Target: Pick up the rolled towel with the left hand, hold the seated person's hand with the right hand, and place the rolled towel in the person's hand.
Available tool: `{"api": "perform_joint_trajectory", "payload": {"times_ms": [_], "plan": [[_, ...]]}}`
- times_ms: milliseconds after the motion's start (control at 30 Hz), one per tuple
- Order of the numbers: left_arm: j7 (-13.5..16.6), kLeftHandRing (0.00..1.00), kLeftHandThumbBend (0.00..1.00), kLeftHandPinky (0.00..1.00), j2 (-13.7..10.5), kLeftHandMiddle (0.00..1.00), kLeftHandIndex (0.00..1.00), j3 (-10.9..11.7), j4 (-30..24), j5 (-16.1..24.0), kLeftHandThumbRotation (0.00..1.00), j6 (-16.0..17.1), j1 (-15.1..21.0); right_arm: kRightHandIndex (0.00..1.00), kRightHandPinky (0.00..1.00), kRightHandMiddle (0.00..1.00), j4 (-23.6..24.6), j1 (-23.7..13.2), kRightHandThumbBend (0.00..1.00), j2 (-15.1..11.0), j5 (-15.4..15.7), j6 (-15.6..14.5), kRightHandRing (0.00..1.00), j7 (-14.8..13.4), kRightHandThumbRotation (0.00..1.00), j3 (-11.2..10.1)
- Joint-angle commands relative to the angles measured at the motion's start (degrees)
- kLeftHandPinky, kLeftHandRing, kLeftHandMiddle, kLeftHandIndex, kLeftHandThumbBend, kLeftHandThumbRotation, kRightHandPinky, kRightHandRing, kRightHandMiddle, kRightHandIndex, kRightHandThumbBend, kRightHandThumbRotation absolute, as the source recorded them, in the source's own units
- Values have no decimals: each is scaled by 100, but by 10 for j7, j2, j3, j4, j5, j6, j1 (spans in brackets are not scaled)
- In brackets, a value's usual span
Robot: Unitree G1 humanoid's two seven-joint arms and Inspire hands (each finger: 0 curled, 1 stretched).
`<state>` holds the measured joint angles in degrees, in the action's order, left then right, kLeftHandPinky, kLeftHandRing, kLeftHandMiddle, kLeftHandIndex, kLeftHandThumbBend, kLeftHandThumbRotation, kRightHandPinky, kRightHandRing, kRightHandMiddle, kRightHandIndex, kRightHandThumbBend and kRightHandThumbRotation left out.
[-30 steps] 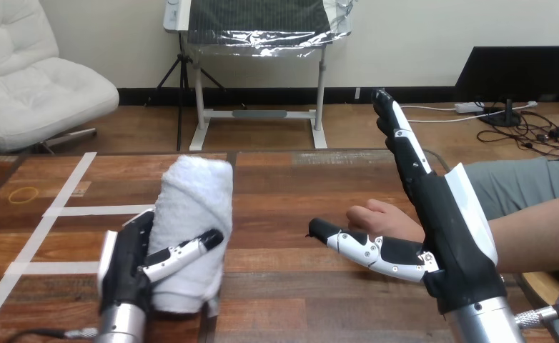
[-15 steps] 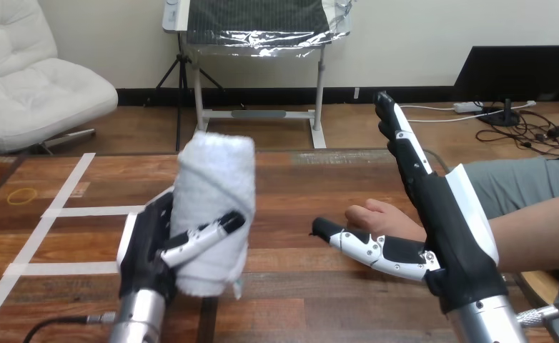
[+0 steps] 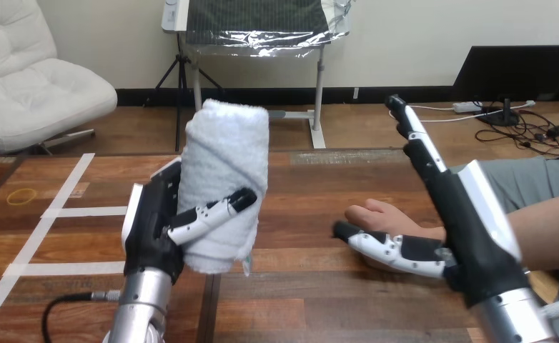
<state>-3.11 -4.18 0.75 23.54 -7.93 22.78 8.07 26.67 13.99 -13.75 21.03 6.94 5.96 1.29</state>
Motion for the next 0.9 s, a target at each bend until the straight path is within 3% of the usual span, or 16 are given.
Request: {"api": "perform_joint_trajectory", "payload": {"times_ms": [0,333,600,867], "plan": [[3,41,71,40,2,44,51,8,-40,12,1,10,49,97,85,98,9,-53,73,-37,17,-7,93,10,0,-30],[1,41,71,40,5,44,50,12,-45,14,1,4,58,95,80,97,6,-72,76,-89,21,-43,93,53,0,-57],[-1,40,71,39,6,43,50,14,-46,11,1,1,63,92,80,96,2,-92,80,-147,73,-80,92,90,0,-65],[-6,41,71,40,5,43,50,15,-48,8,0,-5,68,90,83,93,-7,-116,84,-188,89,-117,91,139,0,-63]]}}
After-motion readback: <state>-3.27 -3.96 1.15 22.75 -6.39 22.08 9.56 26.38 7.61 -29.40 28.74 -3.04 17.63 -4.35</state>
